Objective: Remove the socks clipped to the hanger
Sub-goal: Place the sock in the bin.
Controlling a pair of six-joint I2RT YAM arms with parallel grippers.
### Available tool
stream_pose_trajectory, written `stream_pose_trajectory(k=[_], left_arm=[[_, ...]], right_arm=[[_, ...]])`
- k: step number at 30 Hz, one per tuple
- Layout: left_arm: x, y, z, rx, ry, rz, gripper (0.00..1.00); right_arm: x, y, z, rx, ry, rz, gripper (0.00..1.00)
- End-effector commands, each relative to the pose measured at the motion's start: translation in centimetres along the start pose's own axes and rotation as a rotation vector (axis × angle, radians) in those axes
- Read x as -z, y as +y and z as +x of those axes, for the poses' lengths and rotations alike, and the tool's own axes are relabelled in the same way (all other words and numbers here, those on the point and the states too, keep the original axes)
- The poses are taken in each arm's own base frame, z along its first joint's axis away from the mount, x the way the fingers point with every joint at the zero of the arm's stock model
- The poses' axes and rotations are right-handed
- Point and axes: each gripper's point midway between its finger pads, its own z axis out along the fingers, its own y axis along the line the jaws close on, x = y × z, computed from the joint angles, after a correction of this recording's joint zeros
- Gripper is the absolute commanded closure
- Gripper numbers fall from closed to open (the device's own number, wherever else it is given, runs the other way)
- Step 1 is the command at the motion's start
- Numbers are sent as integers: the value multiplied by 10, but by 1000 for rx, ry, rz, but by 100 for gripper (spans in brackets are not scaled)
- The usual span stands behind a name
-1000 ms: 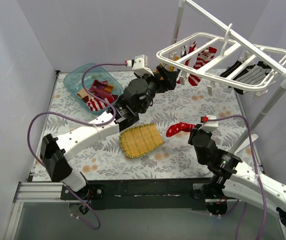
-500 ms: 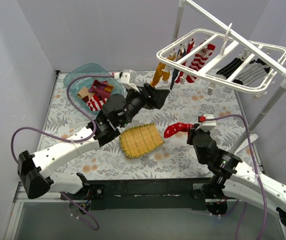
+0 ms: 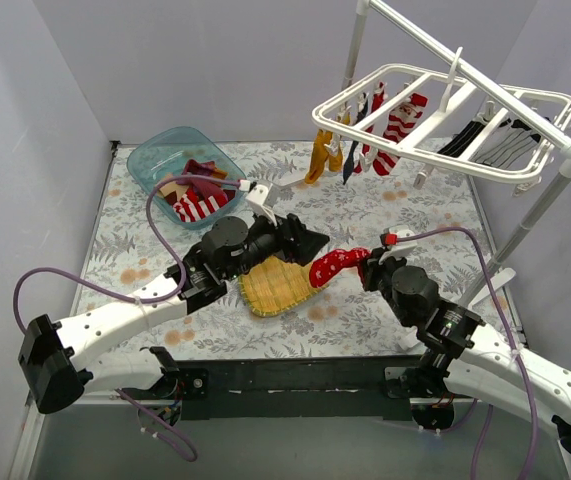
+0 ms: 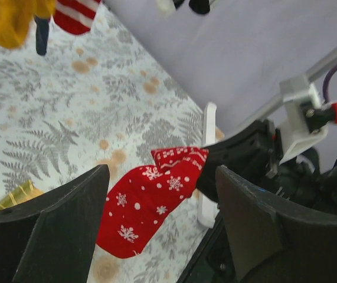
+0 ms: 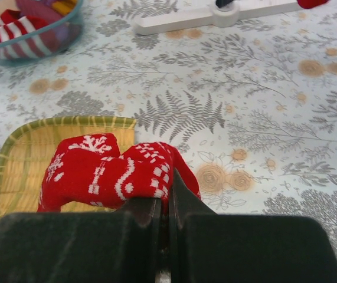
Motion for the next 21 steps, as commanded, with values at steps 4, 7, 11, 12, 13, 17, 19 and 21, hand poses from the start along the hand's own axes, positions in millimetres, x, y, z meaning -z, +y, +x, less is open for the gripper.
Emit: stream_pose_trajectory(k=[4,7,11,12,13,17,19,21], left_arm=[[10,-3,68,-19,257,114,25],[10,-9,86,-9,333,168,22],[12,-9,96,-3,366,183,14],[12,-10,97,-9,369,191,13],[12,-11,97,-9,372,196,13],[6,2,98,-6,358,128,17],[3,3,97,-1,347,117,23],[1,3,98,4,346,124,27]], right_arm=[[9,44,-47,21,-101,-238,99],[9,48,-50,33,-99,-254,99],[9,55,-53,44,-96,-284,99],[9,57,-52,47,-89,-292,99],[9,59,-53,50,-89,-298,99],[8,64,-53,54,-80,-320,99],[7,66,-51,59,-70,-328,99],[6,68,-50,58,-65,-334,99]])
